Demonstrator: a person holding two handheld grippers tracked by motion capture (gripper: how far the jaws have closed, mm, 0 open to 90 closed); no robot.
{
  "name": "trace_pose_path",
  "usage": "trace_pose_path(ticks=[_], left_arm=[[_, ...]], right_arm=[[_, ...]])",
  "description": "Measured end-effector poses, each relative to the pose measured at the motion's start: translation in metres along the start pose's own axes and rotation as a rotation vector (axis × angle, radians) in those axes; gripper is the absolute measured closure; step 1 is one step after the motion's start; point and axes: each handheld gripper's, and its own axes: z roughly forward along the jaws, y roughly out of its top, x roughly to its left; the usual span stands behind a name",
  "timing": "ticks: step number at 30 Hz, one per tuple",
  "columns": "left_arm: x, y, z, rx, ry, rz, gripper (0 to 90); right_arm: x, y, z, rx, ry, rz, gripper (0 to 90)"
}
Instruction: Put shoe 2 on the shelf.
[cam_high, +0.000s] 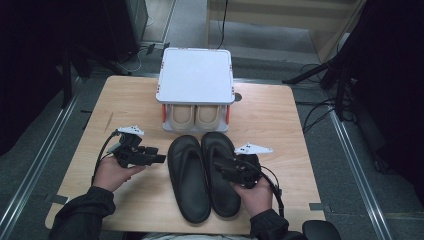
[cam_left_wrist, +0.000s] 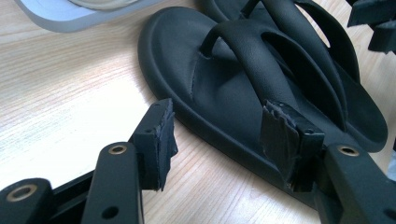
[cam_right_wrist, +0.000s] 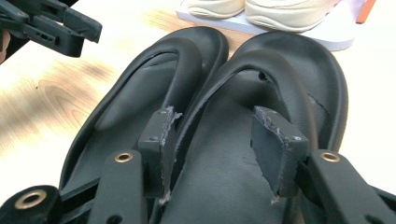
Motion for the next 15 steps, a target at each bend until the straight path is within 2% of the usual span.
trace_pose_path(ticks=[4,7,8,15], left_arm=[[0.001,0.002,-0.002,-0.014,-0.005,0.007,44.8],[0.002,0.004,-0.002,0.001,-0.001,0.014,45.0],[0.005,0.006,-0.003,0.001,0.004,0.014,45.0],[0.01,0.009,-0.006,-0.014,0.005,0.01,45.1]], right_arm=[[0.004,-0.002,0.002,-0.004,-0.005,0.002,50.8],[0.008,-0.004,0.005,-0.01,-0.011,0.001,50.1],[0.01,-0.004,0.008,-0.01,-0.021,-0.015,49.7],[0.015,-0.006,0.013,-0.011,-0.029,-0.003,49.4]])
